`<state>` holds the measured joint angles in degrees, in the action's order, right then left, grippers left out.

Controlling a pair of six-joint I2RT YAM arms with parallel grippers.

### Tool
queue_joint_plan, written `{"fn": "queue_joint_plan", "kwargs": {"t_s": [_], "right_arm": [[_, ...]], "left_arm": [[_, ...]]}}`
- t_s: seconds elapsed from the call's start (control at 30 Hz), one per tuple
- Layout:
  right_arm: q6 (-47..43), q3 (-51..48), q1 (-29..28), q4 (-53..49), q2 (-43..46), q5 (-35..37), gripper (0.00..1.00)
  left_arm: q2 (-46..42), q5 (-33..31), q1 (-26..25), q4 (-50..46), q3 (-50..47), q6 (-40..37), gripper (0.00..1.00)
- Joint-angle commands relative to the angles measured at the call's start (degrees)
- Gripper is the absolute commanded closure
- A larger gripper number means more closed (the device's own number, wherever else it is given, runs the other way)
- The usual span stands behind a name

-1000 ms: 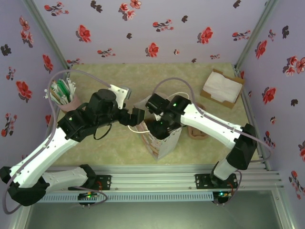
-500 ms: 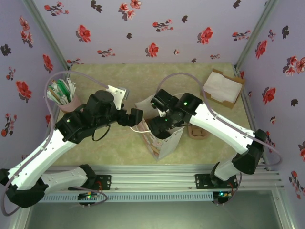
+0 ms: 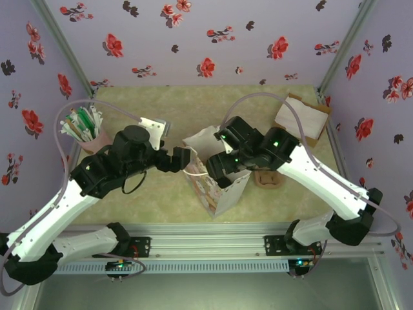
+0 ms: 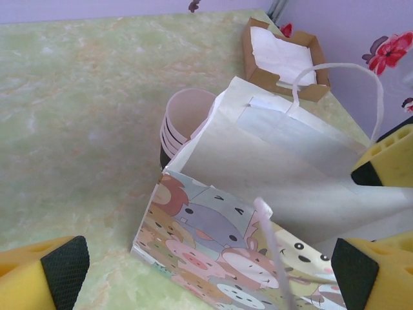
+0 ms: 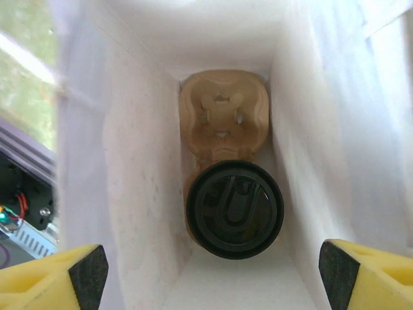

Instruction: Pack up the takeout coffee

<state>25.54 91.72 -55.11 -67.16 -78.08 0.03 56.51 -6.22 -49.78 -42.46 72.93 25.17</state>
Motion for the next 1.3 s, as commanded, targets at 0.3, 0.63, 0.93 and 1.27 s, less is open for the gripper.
{"fn": "queue_joint_plan", "kwargs": {"t_s": [0.3,0.63,0.93,1.27], "right_arm": [[-1.5,-0.8,0.0,7.7,10.3,0.7,0.29],[-3.3,-6.8,0.1,10.5,17.7,1.8,0.67],[-4.0,-8.9,0.0,12.8,15.8,1.4,0.69],[-6.5,-0.4,0.7,13.2,7.9,0.0,0.30]], "left_arm": [[-7.1,-4.9,-0.4,2.4,-3.7,4.3,0.01],[-14.0,-11.6,-0.4,-0.9,-8.5,9.4,0.01],[-14.2,-19.3,0.6,-9.2,-6.6,11.8,0.01],[-7.8,-21.3,15.2,-22.6,4.7,8.5,0.01]]}}
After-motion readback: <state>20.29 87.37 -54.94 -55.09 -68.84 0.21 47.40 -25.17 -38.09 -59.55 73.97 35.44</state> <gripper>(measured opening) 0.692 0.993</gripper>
